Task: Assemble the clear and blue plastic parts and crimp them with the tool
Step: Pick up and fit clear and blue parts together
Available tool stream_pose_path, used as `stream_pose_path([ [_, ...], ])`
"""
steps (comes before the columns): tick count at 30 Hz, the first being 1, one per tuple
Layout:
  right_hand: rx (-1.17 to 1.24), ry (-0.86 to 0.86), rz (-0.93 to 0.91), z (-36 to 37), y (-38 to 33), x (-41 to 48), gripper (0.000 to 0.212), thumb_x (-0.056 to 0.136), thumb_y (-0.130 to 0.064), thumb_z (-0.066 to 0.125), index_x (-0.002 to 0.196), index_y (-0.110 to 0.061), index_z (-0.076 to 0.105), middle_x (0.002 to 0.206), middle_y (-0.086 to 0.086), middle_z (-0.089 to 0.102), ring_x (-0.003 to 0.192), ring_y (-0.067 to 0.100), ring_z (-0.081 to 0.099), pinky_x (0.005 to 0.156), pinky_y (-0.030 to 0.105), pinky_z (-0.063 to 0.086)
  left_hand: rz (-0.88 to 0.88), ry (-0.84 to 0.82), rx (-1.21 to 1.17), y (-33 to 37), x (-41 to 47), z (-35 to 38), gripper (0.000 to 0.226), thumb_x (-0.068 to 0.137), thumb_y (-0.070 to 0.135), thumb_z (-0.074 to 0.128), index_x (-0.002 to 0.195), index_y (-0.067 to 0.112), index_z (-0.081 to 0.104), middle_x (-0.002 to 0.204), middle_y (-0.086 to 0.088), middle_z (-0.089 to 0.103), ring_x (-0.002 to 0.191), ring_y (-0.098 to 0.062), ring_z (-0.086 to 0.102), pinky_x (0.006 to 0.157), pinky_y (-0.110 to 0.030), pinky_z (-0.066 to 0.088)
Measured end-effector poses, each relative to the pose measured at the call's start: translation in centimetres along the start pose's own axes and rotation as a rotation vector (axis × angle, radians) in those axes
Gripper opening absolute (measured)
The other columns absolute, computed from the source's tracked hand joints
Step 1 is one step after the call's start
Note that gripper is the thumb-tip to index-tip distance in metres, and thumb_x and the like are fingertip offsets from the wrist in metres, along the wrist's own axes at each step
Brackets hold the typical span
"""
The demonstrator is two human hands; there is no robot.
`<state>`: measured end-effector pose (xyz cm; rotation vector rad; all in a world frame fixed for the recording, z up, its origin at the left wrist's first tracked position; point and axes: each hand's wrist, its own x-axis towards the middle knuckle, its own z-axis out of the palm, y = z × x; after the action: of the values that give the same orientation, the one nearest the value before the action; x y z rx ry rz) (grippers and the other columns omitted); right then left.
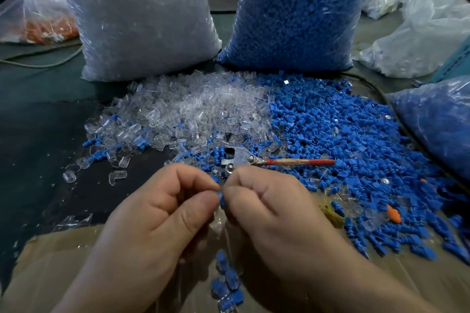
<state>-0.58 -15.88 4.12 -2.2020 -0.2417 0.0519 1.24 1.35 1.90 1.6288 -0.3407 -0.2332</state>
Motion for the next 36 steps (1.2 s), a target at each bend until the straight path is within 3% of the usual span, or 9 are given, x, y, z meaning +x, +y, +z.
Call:
stream_pose_path([
  [2, 0.26, -0.155, 0.18, -0.5, 0.1, 0.0, 0.02, 0.074, -0.033, 0.047, 0.062, -0.019, 0.054, 0.052, -0.007, 0.048, 0.048, 0.013, 0.043, 0.047, 0.031, 0.034, 0.085, -0.084, 0.07, 0.0, -0.1, -0.1, 0.029, 0.072, 0.069, 0.073, 0.088, 0.045, 0.071, 0.067, 0.013, 0.07, 0.058, 0.003, 0.064, 0.052, -0.01, 0.048],
  [5, -0.102, -0.278, 0.128, -1.5, 0.4, 0.1, 0.031, 0.071, -0.041, 0.039, 0.071, -0.013, 0.052, 0.052, -0.002, 0.05, 0.045, 0.01, 0.044, 0.047, 0.034, 0.038, 0.101, -0.128, 0.28, -0.2, -0.3, -0.5, 0.01, 0.071, 0.048, 0.065, 0.079, 0.055, 0.067, 0.065, 0.022, 0.066, 0.058, 0.003, 0.062, 0.055, -0.01, 0.047],
  [7, -0.38, -0.228, 0.044, -1.7, 0.6, 0.0, 0.034, 0.075, -0.046, 0.036, 0.073, -0.016, 0.052, 0.062, -0.002, 0.055, 0.054, 0.013, 0.05, 0.045, 0.032, 0.036, 0.089, -0.158, 0.447, -0.1, -0.3, -0.5, 0.016, 0.068, 0.049, 0.052, 0.076, 0.061, 0.06, 0.063, 0.026, 0.061, 0.059, 0.001, 0.058, 0.059, -0.017, 0.046],
  [9, -0.456, -0.148, 0.013, -1.5, 0.6, -0.1, 0.034, 0.084, -0.048, 0.04, 0.067, -0.02, 0.047, 0.06, -0.003, 0.051, 0.056, 0.012, 0.049, 0.045, 0.029, 0.027, 0.084, -0.171, 0.557, 0.0, -0.4, -0.5, 0.018, 0.065, 0.052, 0.046, 0.077, 0.059, 0.058, 0.065, 0.025, 0.058, 0.063, -0.002, 0.055, 0.064, -0.022, 0.044],
  [13, -0.527, -0.075, -0.052, -0.4, 1.1, 0.0, 0.027, 0.091, -0.052, 0.042, 0.08, -0.027, 0.039, 0.084, -0.009, 0.052, 0.076, 0.015, 0.05, 0.061, 0.034, 0.035, 0.088, -0.221, 0.696, 0.4, -0.4, -0.1, 0.005, 0.068, 0.037, 0.054, 0.067, 0.041, 0.056, 0.072, 0.017, 0.058, 0.073, -0.011, 0.056, 0.074, -0.033, 0.049],
  [17, -0.561, -0.085, -0.062, -0.2, 1.2, -0.1, 0.021, 0.092, -0.053, 0.043, 0.098, -0.033, 0.04, 0.098, -0.009, 0.055, 0.086, 0.02, 0.054, 0.065, 0.035, 0.035, 0.122, -0.286, 0.776, 0.8, -0.2, -0.9, 0.008, 0.071, 0.036, 0.056, 0.076, 0.035, 0.063, 0.076, 0.02, 0.058, 0.074, -0.002, 0.055, 0.071, -0.022, 0.045],
  [20, -0.636, -0.129, -0.11, 0.0, 0.9, -0.1, 0.018, 0.095, -0.049, 0.04, 0.092, -0.031, 0.041, 0.096, -0.01, 0.054, 0.086, 0.02, 0.054, 0.063, 0.034, 0.035, 0.093, -0.385, 0.793, 1.4, 0.0, -1.6, 0.013, 0.073, 0.041, 0.057, 0.085, 0.038, 0.061, 0.091, 0.017, 0.06, 0.081, -0.003, 0.06, 0.07, -0.022, 0.049],
  [27, -0.623, -0.311, 0.012, -1.8, 0.6, -0.3, 0.025, 0.098, -0.048, 0.042, 0.098, -0.03, 0.059, 0.088, -0.013, 0.061, 0.079, 0.011, 0.058, 0.073, 0.038, 0.053, -0.022, -0.127, 0.874, 0.4, 0.2, -3.1, 0.017, 0.078, 0.052, 0.049, 0.092, 0.049, 0.059, 0.088, 0.041, 0.061, 0.074, 0.01, 0.062, 0.05, -0.018, 0.047],
  [36, -0.572, -0.439, -0.119, -0.3, -0.1, -1.1, 0.019, 0.095, -0.039, 0.043, 0.094, -0.025, 0.056, 0.086, -0.004, 0.061, 0.078, 0.022, 0.055, 0.066, 0.036, 0.049, -0.014, -0.311, 0.949, 0.8, -0.3, -1.7, 0.02, 0.078, 0.051, 0.052, 0.096, 0.051, 0.06, 0.088, 0.036, 0.062, 0.078, 0.011, 0.059, 0.061, -0.017, 0.047],
])
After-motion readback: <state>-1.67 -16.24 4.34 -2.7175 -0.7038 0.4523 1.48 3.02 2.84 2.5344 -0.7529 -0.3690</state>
